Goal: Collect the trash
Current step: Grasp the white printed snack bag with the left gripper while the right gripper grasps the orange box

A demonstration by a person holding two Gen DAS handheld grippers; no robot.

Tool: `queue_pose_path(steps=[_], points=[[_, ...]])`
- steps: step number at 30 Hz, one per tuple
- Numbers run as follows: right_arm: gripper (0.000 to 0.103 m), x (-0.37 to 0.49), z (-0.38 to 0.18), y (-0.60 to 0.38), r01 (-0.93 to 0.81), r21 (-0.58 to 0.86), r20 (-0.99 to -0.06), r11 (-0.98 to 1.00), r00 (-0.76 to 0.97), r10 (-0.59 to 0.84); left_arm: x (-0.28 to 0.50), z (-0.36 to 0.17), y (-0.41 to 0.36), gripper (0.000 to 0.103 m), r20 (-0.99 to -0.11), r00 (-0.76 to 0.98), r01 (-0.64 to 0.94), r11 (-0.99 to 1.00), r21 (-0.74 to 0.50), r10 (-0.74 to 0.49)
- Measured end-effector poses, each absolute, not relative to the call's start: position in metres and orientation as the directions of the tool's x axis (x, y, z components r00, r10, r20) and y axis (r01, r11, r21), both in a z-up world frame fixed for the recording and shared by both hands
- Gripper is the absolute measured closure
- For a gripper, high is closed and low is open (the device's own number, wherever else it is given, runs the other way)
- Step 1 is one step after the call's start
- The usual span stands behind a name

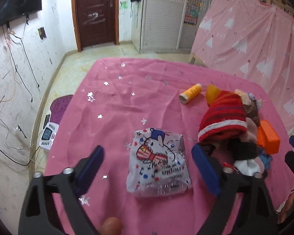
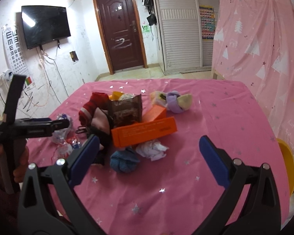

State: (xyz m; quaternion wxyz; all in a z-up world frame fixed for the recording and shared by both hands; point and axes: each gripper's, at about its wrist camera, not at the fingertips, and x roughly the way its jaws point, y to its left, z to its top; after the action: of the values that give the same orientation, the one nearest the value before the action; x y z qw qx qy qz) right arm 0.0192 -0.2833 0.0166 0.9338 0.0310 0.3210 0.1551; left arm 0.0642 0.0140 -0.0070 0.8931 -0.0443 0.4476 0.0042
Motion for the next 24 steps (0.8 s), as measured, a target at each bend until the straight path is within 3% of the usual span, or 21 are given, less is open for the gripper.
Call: queue_pose_path(steps=[2,6,8,12,24], points=[[0.005,0.026,0.015,-0.283,-0.285,0.167,-0.600,0.944,0.730,0.327,0.073,-0.013,0.012,0.035,-0.822,0.567,-0.028,0.995,-0.092,-0.060],[0.005,0.041,0.011,-0.282,-0.296,0.182,-0.625,0.938,0.701,0.343,0.080,-0.017,0.006,0.043,-0.829,0.557,-0.020,0.997,-0.072,-0.049],[0.005,0.049,0.010,-0.282,-0.306,0.201,-0.642,0.931,0.677,0.361,0.081,-0.016,0.003,0.061,-0.828,0.560,-0.028,0.998,-0.049,-0.025],[0.005,0.062,0.004,-0.281,-0.327,0.244,-0.675,0.913,0.619,0.402,0.075,-0.016,-0.002,0.076,-0.820,0.572,-0.026,0.999,-0.048,-0.024],[0.006,0.085,-0.013,-0.269,-0.384,0.268,-0.742,0.884,0.502,0.443,0.052,-0.002,-0.006,0.078,-0.789,0.610,0.008,0.995,-0.096,-0.081]])
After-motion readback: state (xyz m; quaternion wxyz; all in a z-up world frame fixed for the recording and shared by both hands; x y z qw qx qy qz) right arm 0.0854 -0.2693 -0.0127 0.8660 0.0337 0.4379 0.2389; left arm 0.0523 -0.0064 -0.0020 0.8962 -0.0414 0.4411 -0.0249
